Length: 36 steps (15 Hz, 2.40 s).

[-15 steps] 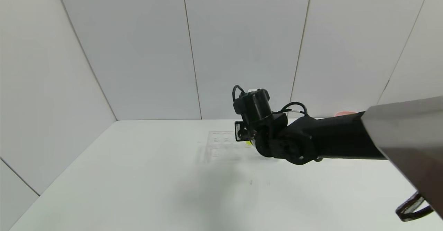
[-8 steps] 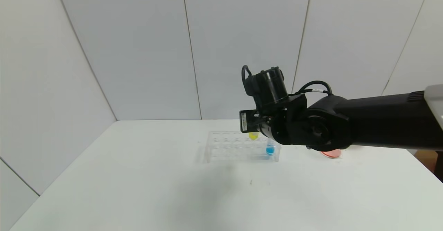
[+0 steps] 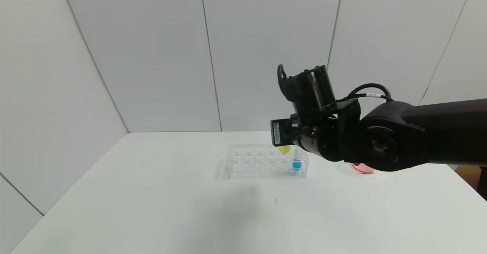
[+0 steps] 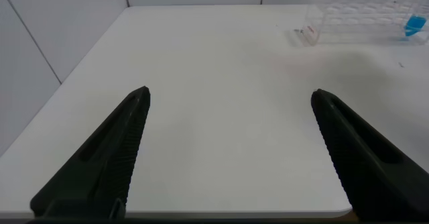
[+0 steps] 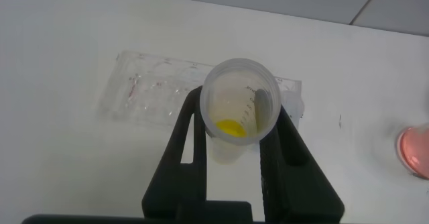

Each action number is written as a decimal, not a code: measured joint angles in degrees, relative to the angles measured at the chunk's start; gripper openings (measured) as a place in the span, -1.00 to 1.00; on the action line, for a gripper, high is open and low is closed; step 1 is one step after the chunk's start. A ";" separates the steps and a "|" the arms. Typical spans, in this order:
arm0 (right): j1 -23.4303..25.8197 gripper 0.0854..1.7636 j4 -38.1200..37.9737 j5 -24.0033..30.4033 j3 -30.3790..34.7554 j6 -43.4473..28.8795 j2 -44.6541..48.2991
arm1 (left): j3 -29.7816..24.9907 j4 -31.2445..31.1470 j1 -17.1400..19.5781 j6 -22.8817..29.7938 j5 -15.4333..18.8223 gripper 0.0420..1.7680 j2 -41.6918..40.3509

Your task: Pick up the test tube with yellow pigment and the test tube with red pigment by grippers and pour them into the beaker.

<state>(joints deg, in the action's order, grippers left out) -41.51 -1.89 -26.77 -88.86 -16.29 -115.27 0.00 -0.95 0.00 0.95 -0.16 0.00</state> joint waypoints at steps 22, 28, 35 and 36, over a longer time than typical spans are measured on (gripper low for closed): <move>49.05 -0.49 -14.75 47.07 14.49 43.15 19.08 | 0.00 -0.02 0.00 0.00 0.00 0.94 0.00; 50.54 -0.49 -24.22 47.24 0.00 52.69 8.83 | 0.00 -0.02 0.00 0.00 0.00 0.94 0.00; 50.85 -0.49 -45.29 46.67 -20.96 63.09 -1.10 | 0.00 -0.02 0.00 -0.02 0.02 0.94 0.00; 50.79 -0.49 -46.99 45.79 -23.27 66.49 -2.47 | 0.00 -0.02 0.00 0.00 0.00 0.94 0.00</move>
<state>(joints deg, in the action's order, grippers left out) 9.28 -48.88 19.02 -112.13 50.20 -117.75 0.00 -0.98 0.00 0.95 -0.16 0.00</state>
